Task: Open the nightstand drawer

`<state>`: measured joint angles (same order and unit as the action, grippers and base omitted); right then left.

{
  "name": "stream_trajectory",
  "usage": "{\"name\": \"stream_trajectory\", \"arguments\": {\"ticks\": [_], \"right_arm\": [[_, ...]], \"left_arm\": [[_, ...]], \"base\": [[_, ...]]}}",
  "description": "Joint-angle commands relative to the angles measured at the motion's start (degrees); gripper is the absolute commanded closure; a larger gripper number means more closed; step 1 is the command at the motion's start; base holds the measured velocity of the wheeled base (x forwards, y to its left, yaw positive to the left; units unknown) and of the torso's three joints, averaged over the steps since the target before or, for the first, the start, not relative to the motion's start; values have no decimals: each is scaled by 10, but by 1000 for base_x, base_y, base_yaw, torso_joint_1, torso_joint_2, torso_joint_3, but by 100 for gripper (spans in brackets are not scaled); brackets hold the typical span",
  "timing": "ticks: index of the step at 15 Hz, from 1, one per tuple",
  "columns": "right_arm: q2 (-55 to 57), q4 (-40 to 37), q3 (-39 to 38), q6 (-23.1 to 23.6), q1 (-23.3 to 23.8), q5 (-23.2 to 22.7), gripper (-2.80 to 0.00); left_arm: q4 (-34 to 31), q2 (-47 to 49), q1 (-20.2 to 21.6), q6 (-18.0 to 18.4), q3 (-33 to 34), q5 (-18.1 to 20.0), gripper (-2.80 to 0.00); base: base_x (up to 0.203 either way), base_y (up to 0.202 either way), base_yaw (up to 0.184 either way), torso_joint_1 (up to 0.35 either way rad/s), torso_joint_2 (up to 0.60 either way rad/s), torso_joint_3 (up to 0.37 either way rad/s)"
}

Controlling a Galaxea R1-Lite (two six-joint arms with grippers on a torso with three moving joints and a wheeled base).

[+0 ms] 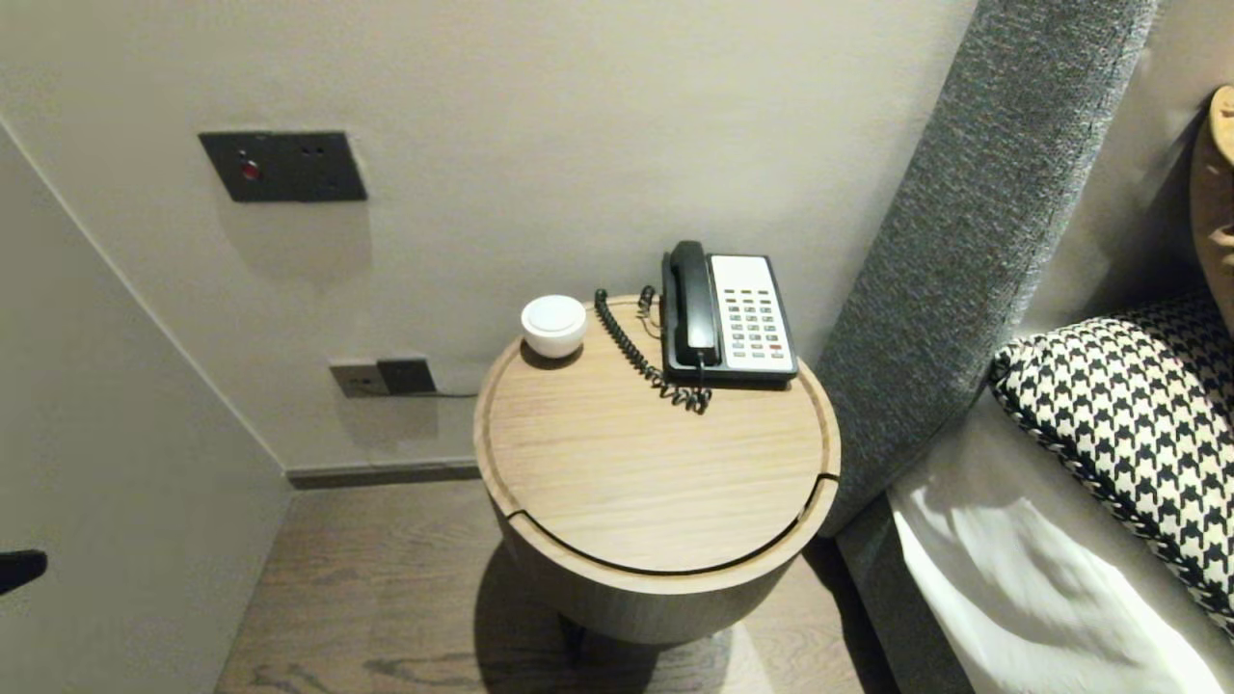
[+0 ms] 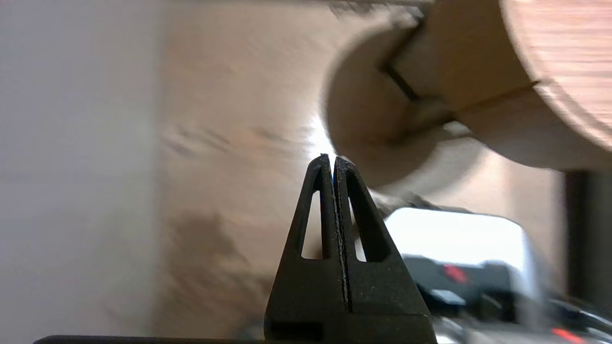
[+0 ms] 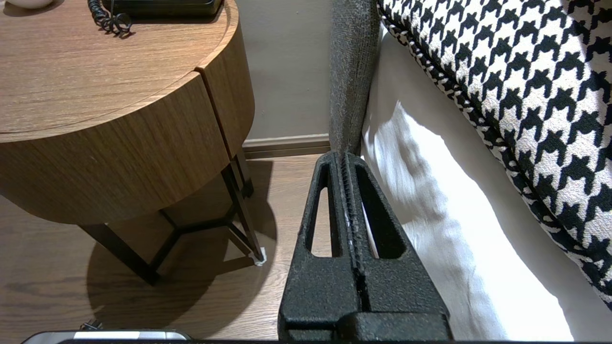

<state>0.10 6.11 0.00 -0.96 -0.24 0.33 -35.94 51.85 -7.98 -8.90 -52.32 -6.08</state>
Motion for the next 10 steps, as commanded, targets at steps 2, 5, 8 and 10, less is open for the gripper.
{"name": "stream_trajectory", "arguments": {"ticks": [2, 5, 8, 10], "right_arm": [[1, 0, -23, 0, 0, 0, 0], [1, 0, -23, 0, 0, 0, 0], [1, 0, -23, 0, 0, 0, 0], [1, 0, -23, 0, 0, 0, 0]], "left_arm": [[-34, 84, -32, -43, -58, -1, 0], [-51, 139, -70, -80, -115, -2, 0], [-82, 213, -132, -151, -175, -2, 0], [-87, 269, -168, -178, -208, -3, 0]], "base": [[0, 0, 0, 0, 0, 0], [0, 0, 0, 0, 0, 0], [0, 0, 0, 0, 0, 0], [0, 0, 0, 0, 0, 0]]}}
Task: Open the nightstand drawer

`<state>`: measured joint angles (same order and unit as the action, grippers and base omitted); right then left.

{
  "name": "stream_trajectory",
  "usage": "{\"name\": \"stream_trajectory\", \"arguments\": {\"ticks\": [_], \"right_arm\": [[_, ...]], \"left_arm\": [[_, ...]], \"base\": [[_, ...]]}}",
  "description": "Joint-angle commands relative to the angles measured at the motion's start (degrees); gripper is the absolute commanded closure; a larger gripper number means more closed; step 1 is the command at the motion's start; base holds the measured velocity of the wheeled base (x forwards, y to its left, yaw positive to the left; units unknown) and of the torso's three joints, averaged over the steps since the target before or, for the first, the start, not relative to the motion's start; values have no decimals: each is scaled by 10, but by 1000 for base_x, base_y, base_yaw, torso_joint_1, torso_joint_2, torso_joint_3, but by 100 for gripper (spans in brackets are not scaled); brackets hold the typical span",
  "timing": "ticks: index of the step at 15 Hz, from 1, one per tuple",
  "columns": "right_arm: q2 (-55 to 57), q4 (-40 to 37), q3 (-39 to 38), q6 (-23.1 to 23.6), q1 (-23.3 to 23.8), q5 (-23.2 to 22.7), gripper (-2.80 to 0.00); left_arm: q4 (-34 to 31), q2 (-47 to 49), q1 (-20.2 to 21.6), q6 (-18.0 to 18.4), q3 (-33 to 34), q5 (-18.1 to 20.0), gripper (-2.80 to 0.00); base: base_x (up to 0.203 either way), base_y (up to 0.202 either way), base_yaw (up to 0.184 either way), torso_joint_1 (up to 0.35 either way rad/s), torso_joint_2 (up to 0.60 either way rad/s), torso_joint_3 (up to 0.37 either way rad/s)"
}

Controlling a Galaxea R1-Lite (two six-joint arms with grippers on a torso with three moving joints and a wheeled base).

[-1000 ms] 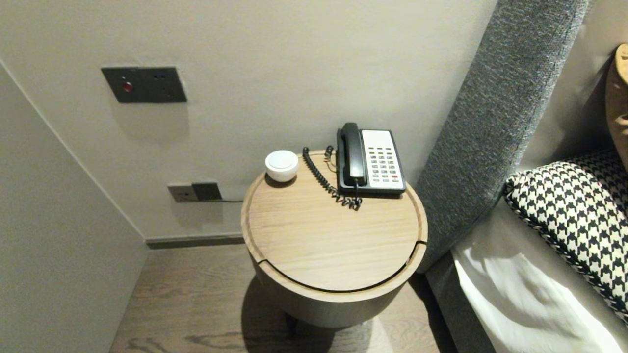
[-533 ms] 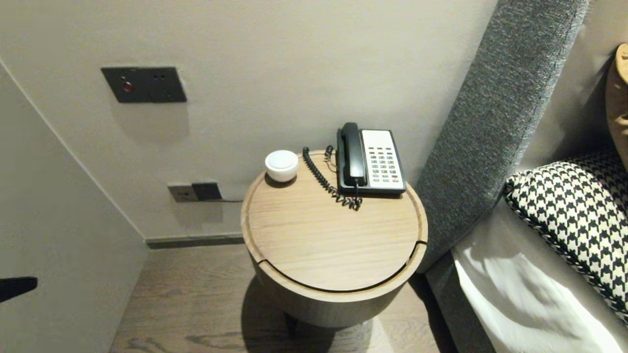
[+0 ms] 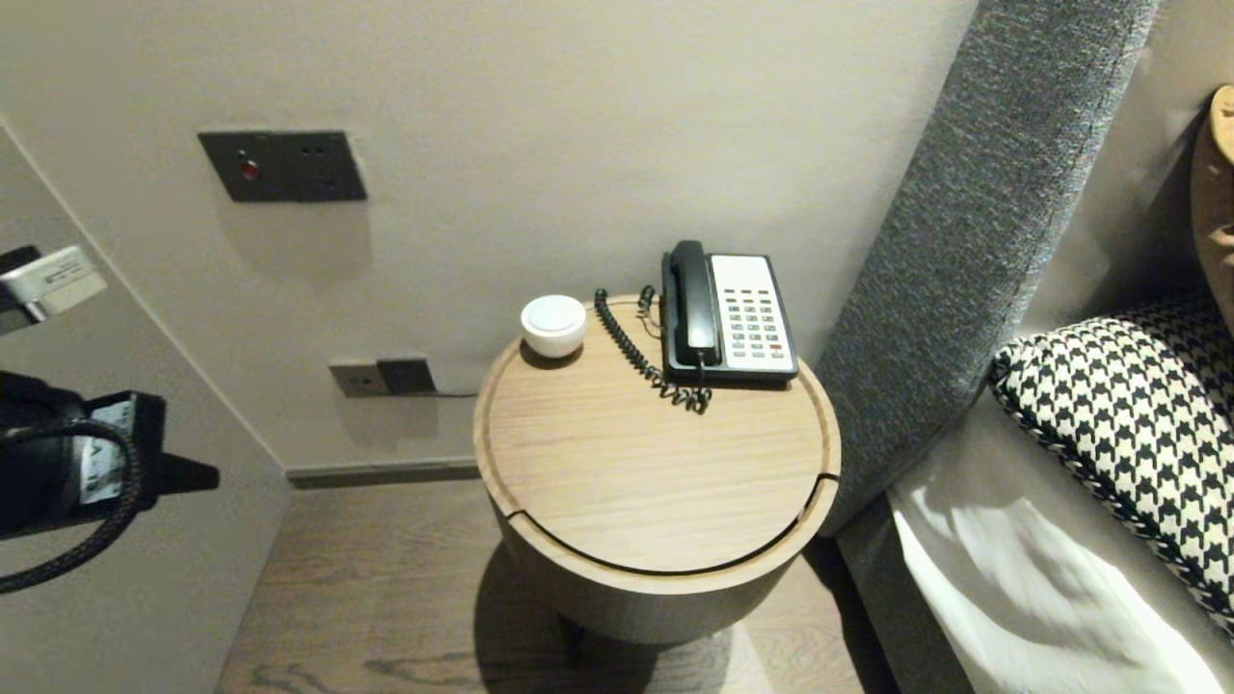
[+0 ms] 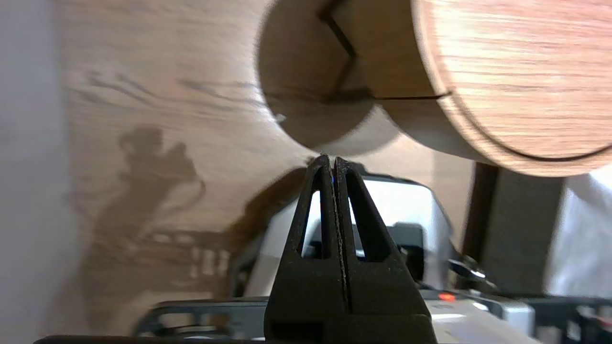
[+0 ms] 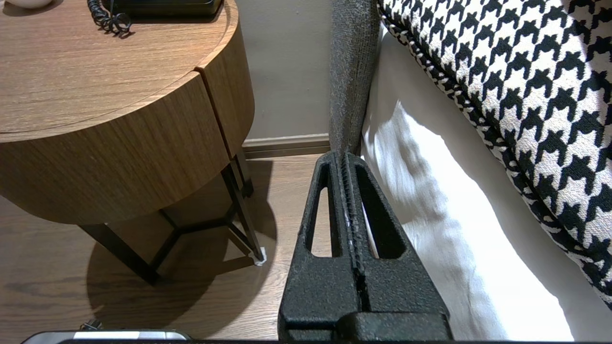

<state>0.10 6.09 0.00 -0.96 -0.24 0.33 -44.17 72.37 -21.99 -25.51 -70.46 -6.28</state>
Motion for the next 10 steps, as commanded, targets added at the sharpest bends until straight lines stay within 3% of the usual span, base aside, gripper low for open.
{"name": "stream_trajectory", "arguments": {"ticks": [1, 4, 10], "right_arm": [[1, 1, -23, 0, 0, 0, 0], [1, 1, -23, 0, 0, 0, 0], [1, 1, -23, 0, 0, 0, 0]], "left_arm": [[-6, 89, -45, -23, -43, -1, 0], [-9, 155, -104, -64, -90, -5, 0], [-8, 262, -183, -123, -162, -12, 0]], "base": [[0, 0, 0, 0, 0, 0], [0, 0, 0, 0, 0, 0], [0, 0, 0, 0, 0, 0]]}}
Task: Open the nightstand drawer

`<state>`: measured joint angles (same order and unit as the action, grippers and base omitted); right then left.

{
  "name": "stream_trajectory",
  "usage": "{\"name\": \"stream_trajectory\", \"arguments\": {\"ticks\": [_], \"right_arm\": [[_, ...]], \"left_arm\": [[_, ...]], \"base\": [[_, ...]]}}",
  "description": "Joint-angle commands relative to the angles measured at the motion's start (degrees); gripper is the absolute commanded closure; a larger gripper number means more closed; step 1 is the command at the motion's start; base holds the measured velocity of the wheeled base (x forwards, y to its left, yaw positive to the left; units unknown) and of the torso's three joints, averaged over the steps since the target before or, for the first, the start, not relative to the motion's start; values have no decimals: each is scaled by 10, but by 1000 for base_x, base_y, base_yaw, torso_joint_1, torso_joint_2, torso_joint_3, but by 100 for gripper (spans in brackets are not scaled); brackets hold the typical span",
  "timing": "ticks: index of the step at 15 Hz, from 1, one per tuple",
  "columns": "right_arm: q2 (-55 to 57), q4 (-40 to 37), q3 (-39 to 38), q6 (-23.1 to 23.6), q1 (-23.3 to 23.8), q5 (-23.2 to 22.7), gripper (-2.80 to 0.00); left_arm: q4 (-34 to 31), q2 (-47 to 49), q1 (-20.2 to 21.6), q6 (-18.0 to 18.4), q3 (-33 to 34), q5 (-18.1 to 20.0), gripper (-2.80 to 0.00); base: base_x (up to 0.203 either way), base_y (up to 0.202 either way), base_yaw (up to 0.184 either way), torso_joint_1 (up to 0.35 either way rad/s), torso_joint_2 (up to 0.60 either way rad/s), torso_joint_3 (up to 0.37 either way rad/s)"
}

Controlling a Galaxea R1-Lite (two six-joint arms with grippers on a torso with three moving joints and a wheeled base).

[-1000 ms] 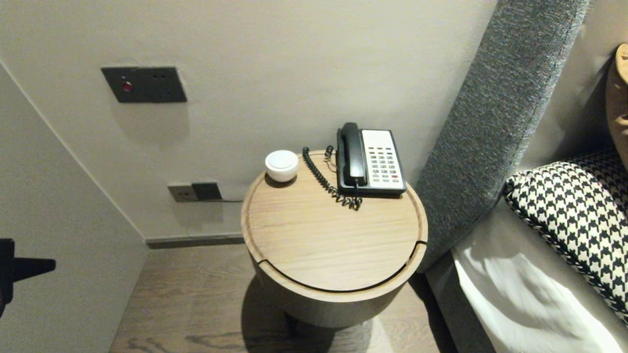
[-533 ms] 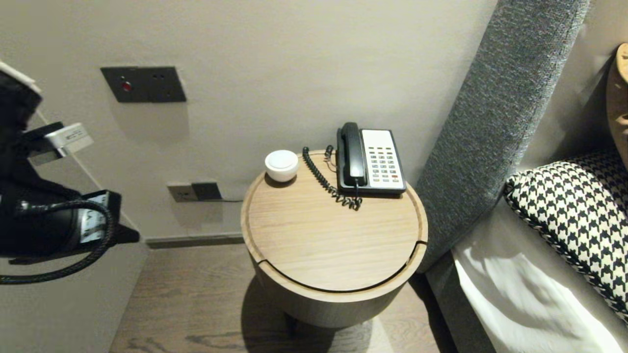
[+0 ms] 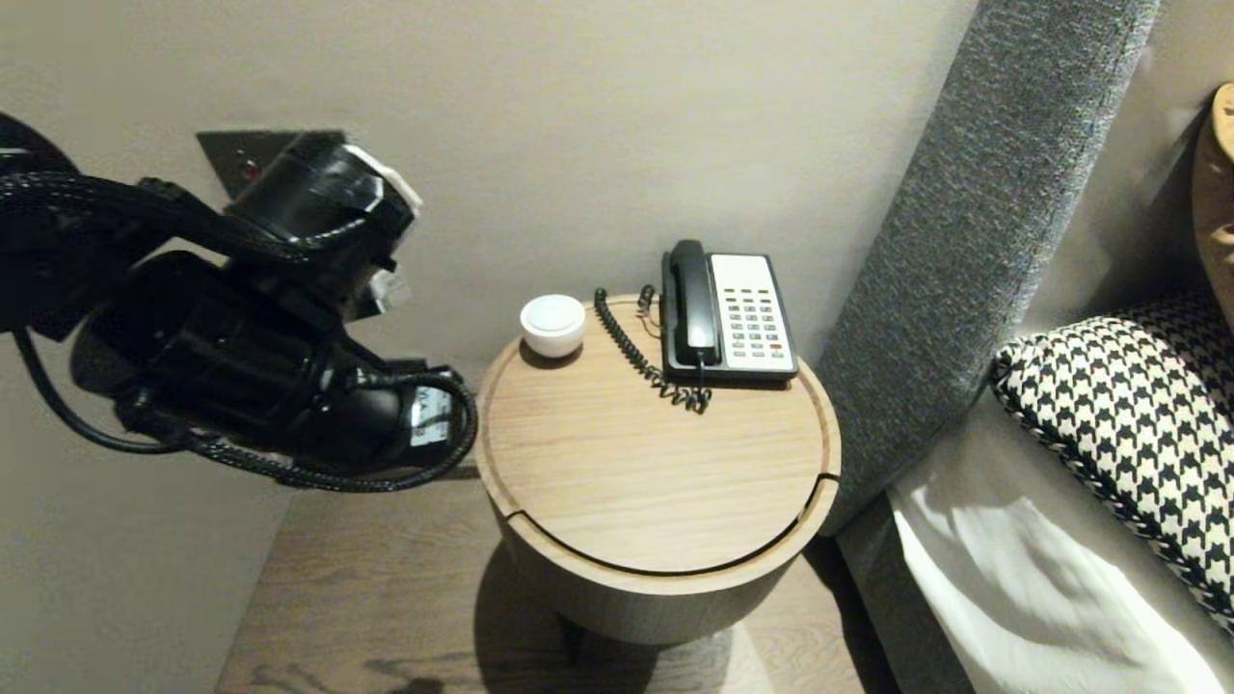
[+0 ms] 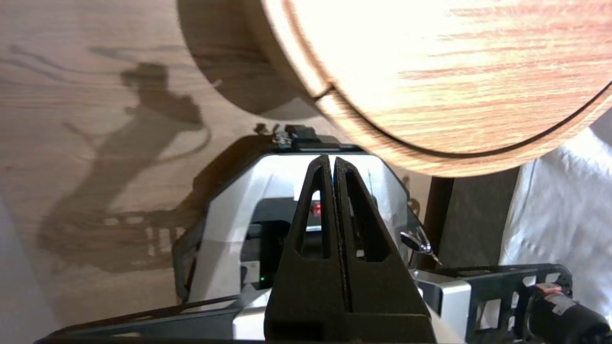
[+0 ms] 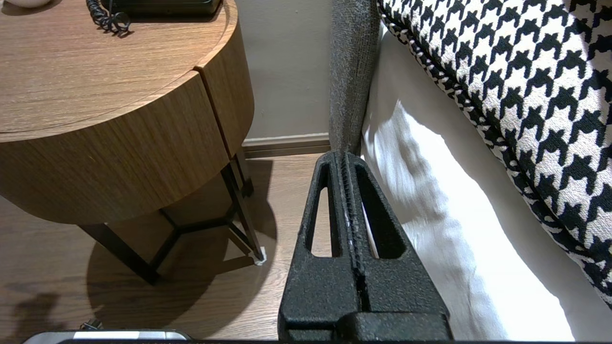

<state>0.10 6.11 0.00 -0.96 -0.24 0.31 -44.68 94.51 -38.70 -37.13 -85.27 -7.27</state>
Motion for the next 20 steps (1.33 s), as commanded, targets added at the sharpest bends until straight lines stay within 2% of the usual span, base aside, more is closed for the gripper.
{"name": "stream_trajectory", "arguments": {"ticks": [1, 5, 9, 13, 14, 20], "right_arm": [[1, 0, -23, 0, 0, 0, 0], [1, 0, -23, 0, 0, 0, 0], [1, 0, -23, 0, 0, 0, 0], [1, 0, -23, 0, 0, 0, 0], [1, 0, -23, 0, 0, 0, 0], [1, 0, -23, 0, 0, 0, 0]], "left_arm": [[-1, 54, -30, -13, -17, -11, 0], [10, 99, -60, -23, -21, -40, 0], [31, 131, -72, -37, -29, -82, 0], [58, 147, -78, -43, -22, -85, 0], [66, 147, -79, -56, -17, -83, 0], [118, 149, -90, -61, 47, -82, 0]], "base": [[0, 0, 0, 0, 0, 0], [0, 0, 0, 0, 0, 0], [0, 0, 0, 0, 0, 0], [0, 0, 0, 0, 0, 0], [0, 0, 0, 0, 0, 0], [0, 0, 0, 0, 0, 0]]}}
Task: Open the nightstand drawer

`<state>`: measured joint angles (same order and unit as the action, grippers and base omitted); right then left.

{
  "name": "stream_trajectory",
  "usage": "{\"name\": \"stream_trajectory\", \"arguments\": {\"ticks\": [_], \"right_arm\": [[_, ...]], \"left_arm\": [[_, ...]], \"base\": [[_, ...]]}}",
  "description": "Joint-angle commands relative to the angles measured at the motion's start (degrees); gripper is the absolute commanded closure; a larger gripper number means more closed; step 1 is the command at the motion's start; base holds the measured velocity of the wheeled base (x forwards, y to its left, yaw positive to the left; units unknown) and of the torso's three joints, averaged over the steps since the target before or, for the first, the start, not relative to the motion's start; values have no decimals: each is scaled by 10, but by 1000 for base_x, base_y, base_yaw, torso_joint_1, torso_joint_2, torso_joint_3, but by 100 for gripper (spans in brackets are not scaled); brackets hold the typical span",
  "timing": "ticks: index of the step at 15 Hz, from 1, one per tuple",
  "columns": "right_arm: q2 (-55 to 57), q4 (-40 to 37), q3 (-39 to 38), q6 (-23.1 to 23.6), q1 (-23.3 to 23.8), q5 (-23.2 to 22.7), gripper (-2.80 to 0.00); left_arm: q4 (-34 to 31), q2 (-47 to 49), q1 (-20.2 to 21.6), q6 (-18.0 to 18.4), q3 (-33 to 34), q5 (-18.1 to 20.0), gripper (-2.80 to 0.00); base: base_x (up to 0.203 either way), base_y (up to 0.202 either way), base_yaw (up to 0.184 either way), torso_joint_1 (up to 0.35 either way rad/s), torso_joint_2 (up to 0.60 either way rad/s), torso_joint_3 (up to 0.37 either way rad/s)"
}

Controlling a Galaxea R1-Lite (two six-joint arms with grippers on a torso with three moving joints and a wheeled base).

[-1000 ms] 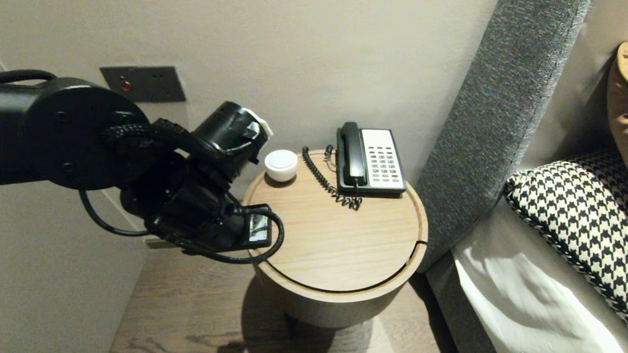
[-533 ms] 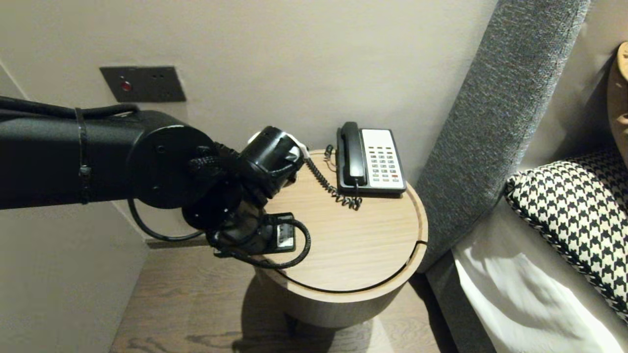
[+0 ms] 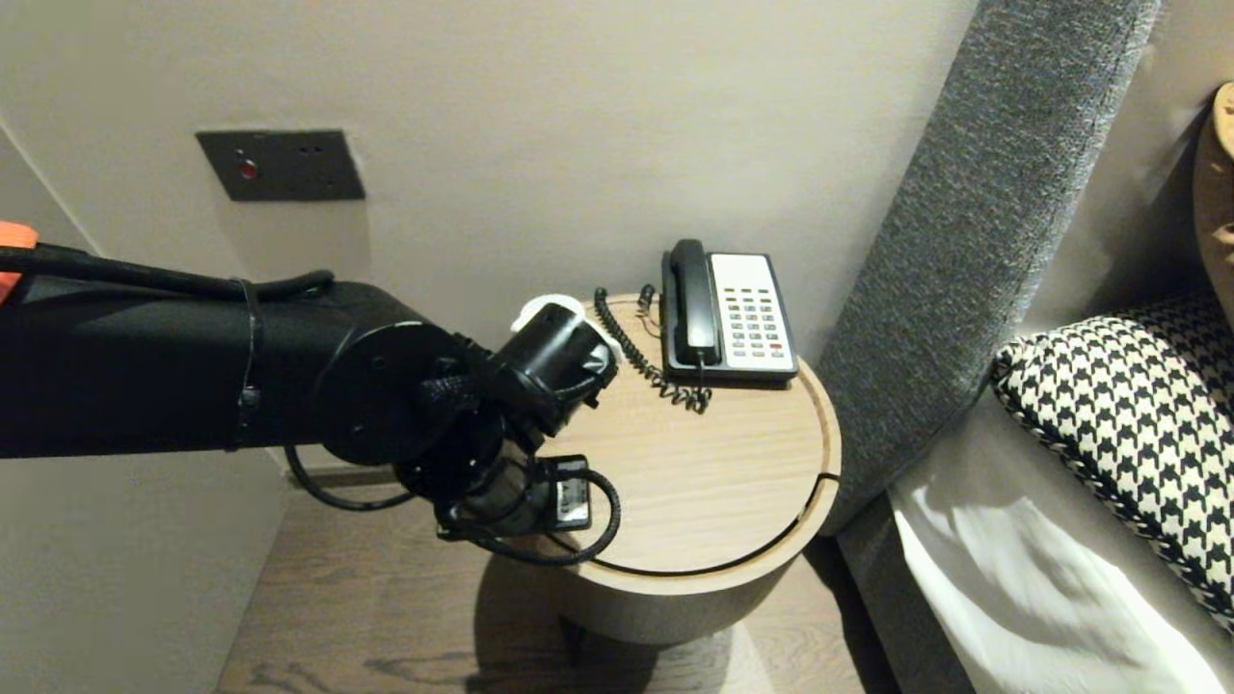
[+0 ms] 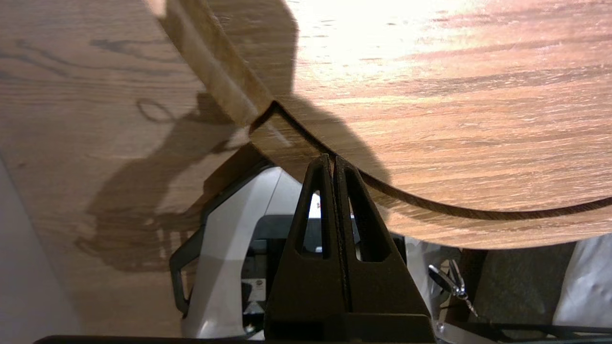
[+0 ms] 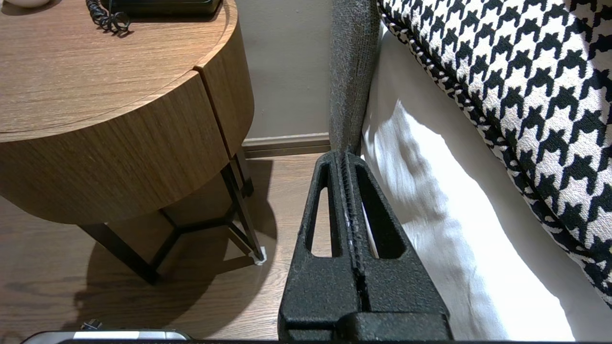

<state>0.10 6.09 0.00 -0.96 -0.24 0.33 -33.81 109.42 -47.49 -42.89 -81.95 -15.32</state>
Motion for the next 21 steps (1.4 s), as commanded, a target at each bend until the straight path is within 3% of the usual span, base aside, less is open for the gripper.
{"name": "stream_trajectory", "arguments": {"ticks": [1, 12, 21], "right_arm": [[1, 1, -23, 0, 0, 0, 0], [1, 1, -23, 0, 0, 0, 0], [1, 1, -23, 0, 0, 0, 0]], "left_arm": [[27, 7, -2, -7, 19, -1, 0], [52, 9, -13, -34, 42, -1, 0], [52, -33, -46, -42, 117, -1, 0]], "base": [[0, 0, 0, 0, 0, 0], [0, 0, 0, 0, 0, 0], [0, 0, 0, 0, 0, 0]]}}
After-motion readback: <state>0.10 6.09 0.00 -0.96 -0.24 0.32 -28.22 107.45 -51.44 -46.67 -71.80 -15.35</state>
